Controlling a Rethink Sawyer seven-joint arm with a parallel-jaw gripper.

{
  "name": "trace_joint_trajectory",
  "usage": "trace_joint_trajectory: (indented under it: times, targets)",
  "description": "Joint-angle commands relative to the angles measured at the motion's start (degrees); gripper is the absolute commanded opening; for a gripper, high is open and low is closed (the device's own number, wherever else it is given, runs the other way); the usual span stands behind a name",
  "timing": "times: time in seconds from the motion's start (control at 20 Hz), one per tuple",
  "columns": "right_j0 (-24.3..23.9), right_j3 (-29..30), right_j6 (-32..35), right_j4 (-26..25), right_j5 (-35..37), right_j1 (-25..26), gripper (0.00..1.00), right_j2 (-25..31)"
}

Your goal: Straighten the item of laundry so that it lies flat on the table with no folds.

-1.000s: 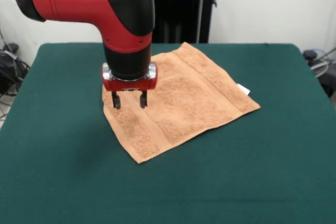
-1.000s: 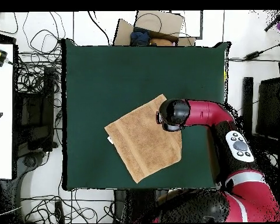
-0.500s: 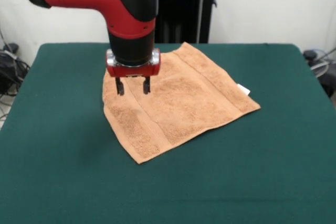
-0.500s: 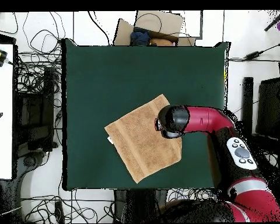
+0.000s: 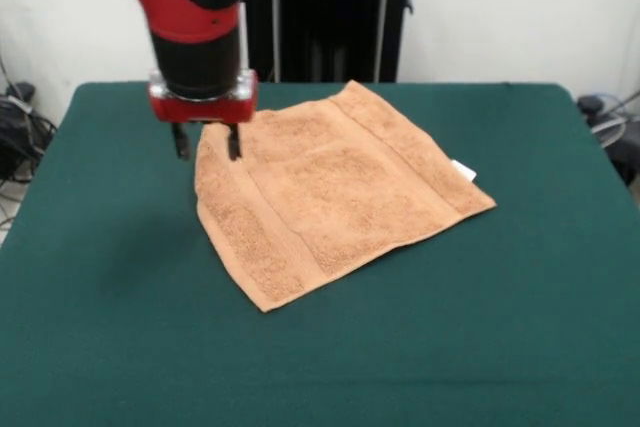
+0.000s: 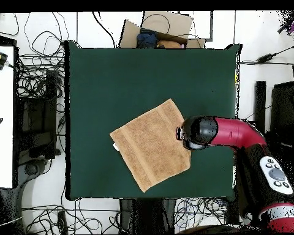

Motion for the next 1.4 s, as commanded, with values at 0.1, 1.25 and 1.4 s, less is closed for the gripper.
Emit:
trace_joint_trajectory:
  times: [0.1, 1.25, 1.4]
  targets:
    - [-3.42, 0.19, -4.96, -5.11, -1.39, 5.13, 1.00, -0.84]
    - [-2.43, -0.35, 0.68, -16.22, -14.01, 16.72, 1.00, -3.19]
    - [-3.08, -0.25, 0.12, -15.17, -13.24, 16.99, 1.00, -2.34]
